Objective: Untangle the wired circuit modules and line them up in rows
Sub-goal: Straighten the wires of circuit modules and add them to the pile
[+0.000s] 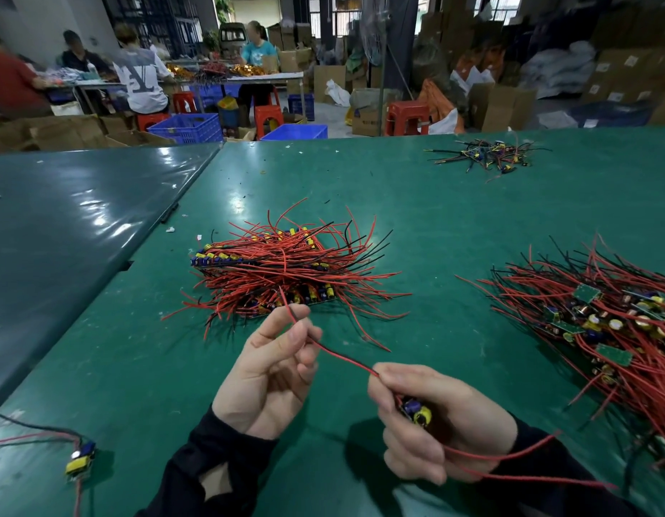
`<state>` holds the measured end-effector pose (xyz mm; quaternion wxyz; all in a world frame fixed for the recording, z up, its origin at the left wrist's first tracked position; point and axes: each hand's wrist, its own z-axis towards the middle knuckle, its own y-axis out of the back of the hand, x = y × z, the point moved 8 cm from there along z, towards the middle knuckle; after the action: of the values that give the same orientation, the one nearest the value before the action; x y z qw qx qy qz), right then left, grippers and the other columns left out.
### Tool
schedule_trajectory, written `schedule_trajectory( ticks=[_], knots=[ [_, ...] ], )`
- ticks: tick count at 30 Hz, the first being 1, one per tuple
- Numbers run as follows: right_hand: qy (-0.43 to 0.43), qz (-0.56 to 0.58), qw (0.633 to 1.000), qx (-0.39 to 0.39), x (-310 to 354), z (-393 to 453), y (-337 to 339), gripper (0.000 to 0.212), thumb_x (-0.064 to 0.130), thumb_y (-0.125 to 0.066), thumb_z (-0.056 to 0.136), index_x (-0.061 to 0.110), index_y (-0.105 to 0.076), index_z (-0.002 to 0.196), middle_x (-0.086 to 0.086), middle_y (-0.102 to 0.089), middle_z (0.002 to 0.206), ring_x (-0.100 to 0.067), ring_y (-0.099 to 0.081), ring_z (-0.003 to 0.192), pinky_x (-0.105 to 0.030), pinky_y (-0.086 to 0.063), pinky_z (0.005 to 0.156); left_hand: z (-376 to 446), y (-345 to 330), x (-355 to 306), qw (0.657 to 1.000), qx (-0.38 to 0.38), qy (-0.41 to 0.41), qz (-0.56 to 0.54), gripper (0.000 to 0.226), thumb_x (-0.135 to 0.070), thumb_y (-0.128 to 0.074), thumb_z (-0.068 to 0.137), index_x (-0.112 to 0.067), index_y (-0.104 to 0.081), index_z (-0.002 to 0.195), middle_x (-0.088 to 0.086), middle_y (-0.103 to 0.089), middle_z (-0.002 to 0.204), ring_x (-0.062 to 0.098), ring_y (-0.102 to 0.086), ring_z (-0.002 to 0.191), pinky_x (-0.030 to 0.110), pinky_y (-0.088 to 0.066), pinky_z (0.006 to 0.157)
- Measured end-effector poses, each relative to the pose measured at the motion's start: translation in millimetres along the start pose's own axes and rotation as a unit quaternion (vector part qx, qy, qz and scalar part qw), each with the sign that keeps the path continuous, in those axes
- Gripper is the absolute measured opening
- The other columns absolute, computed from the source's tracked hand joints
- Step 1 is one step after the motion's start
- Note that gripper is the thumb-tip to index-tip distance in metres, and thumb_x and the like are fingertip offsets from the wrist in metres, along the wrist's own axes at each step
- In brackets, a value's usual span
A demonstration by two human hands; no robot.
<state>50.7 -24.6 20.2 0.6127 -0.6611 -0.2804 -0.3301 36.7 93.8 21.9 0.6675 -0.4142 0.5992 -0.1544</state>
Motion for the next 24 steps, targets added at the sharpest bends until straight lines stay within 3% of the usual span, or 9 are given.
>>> schedule_trajectory(
  ticks=[2, 4, 5, 9, 14, 17, 19, 21, 24],
  knots=[
    [0.000, -0.028, 1.000, -0.002, -1.5, 1.2, -0.6, 0.024, 0.021, -0.040, 0.093, 0.013, -0.057, 0.078, 0.003, -0.051, 0.042, -0.009, -0.050, 0.034, -0.018, -0.040, 0.043, 1.3, 1.2, 0.0, 0.999, -0.017, -0.008, 0.028, 0.037, -0.015, -0.095, 0.033, -0.017, -0.074, 0.063, 0.003, -0.066, 0.059, 0.004, -0.055, 0.041, 0.010, -0.044, 0.039],
    [0.007, -0.078, 0.997, -0.020, -2.2, 4.1, 1.1, 0.023, 0.020, -0.042, 0.092, 0.013, -0.058, 0.077, 0.000, -0.052, 0.043, -0.010, -0.051, 0.034, -0.017, -0.041, 0.041, 5.0, 5.5, -1.2, 0.996, -0.049, -0.034, 0.069, 0.013, -0.004, -0.077, 0.063, -0.016, -0.074, 0.060, 0.005, -0.067, 0.059, 0.005, -0.057, 0.041, 0.011, -0.045, 0.040],
    [0.012, -0.105, 0.994, -0.034, -2.6, 5.3, 3.5, 0.023, 0.020, -0.043, 0.092, 0.013, -0.058, 0.076, -0.001, -0.053, 0.043, -0.010, -0.051, 0.033, -0.018, -0.040, 0.039, 5.7, 7.7, -2.3, 0.992, -0.070, -0.048, 0.094, 0.017, 0.000, -0.067, 0.067, -0.014, -0.073, 0.059, 0.006, -0.067, 0.059, 0.006, -0.057, 0.042, 0.012, -0.046, 0.040],
    [0.016, -0.141, 0.988, -0.057, -2.6, 6.4, 10.3, 0.022, 0.022, -0.044, 0.092, 0.014, -0.057, 0.076, -0.002, -0.053, 0.043, -0.010, -0.050, 0.032, -0.022, -0.032, 0.036, 3.0, 7.8, -4.3, 0.978, -0.100, -0.105, 0.149, 0.009, -0.001, -0.063, 0.061, -0.008, -0.068, 0.062, 0.010, -0.067, 0.062, 0.010, -0.057, 0.044, 0.017, -0.048, 0.042],
    [-0.004, -0.037, 0.998, -0.043, -2.7, 1.8, 11.7, 0.024, 0.021, -0.043, 0.091, 0.013, -0.059, 0.074, 0.001, -0.048, 0.040, -0.009, -0.045, 0.029, -0.017, -0.033, 0.038, 4.5, 6.7, 0.0, 0.996, -0.064, -0.015, 0.062, 0.010, -0.008, -0.077, 0.065, -0.017, -0.074, 0.062, 0.003, -0.066, 0.059, 0.005, -0.057, 0.042, 0.012, -0.046, 0.040],
    [-0.023, -0.024, 0.999, -0.037, -3.9, -0.2, 11.7, 0.023, 0.024, -0.045, 0.089, 0.015, -0.059, 0.074, 0.004, -0.046, 0.038, -0.009, -0.042, 0.028, -0.029, -0.019, 0.042, 5.1, 4.5, 0.4, 1.000, -0.027, 0.000, 0.008, 0.050, -0.020, -0.097, 0.022, -0.018, -0.074, 0.066, 0.003, -0.066, 0.060, 0.006, -0.057, 0.042, 0.012, -0.045, 0.039],
    [-0.027, -0.023, 0.999, -0.026, -4.6, -1.1, 10.0, 0.023, 0.026, -0.044, 0.090, 0.017, -0.059, 0.074, 0.005, -0.046, 0.038, -0.008, -0.042, 0.029, -0.032, -0.016, 0.045, 5.2, 3.5, 0.5, 1.000, -0.024, -0.002, 0.005, 0.054, -0.021, -0.097, 0.017, -0.019, -0.073, 0.065, 0.004, -0.066, 0.060, 0.006, -0.058, 0.042, 0.012, -0.046, 0.040],
    [-0.028, -0.015, 0.999, -0.017, -4.3, -1.1, 8.2, 0.023, 0.026, -0.043, 0.091, 0.017, -0.058, 0.075, 0.006, -0.047, 0.039, -0.007, -0.043, 0.030, -0.031, -0.017, 0.044, 5.8, 3.6, 1.2, 0.999, -0.033, -0.005, 0.000, 0.048, -0.017, -0.097, 0.024, -0.019, -0.072, 0.064, 0.005, -0.067, 0.062, 0.007, -0.059, 0.044, 0.012, -0.048, 0.041],
    [-0.025, -0.013, 0.999, -0.028, -3.1, -0.7, 9.7, 0.022, 0.025, -0.045, 0.090, 0.016, -0.058, 0.074, 0.004, -0.046, 0.038, -0.008, -0.041, 0.029, -0.028, -0.019, 0.042, 6.7, 6.9, 2.9, 0.998, -0.066, -0.009, 0.014, 0.013, -0.010, -0.077, 0.054, -0.017, -0.068, 0.061, 0.008, -0.067, 0.062, 0.007, -0.060, 0.044, 0.011, -0.048, 0.041]
  ],
)
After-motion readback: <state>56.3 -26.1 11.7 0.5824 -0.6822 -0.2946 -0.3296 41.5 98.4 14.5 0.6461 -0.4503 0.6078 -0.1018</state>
